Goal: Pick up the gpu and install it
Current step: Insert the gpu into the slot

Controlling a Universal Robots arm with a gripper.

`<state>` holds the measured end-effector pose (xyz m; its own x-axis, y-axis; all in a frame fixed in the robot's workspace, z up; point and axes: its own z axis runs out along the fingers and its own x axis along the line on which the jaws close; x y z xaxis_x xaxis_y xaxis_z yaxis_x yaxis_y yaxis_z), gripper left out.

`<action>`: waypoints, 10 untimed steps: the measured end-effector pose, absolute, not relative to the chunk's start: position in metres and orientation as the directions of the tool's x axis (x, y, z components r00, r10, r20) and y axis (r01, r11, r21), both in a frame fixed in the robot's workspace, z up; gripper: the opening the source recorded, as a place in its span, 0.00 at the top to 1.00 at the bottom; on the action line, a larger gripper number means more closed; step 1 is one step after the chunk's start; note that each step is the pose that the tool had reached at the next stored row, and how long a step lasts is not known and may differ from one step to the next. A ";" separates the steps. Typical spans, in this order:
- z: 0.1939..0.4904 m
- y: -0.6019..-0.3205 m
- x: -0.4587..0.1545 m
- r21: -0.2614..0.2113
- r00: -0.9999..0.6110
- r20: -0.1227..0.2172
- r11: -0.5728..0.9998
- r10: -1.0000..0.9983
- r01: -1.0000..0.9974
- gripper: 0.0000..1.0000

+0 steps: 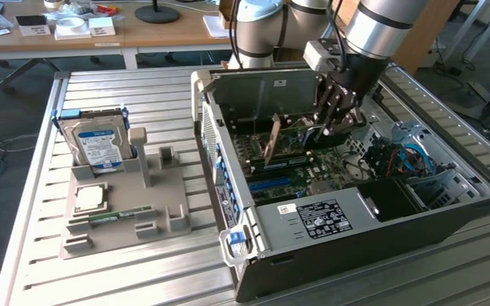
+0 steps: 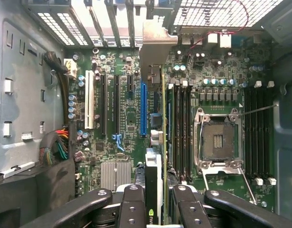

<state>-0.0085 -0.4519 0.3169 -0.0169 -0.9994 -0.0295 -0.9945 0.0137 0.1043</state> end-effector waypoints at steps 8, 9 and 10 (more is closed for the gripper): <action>0.309 -0.452 -0.009 0.104 -0.016 -0.029 0.013 -0.999 -0.995 0.73; 0.309 -0.452 -0.010 0.104 -0.017 -0.029 0.014 -0.999 -0.995 0.73; 0.309 -0.452 -0.010 0.104 -0.017 -0.029 0.013 -0.999 -0.995 0.73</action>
<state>-0.0101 -0.4519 0.3087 -0.0165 -0.9994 -0.0292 -0.9945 0.0134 0.1037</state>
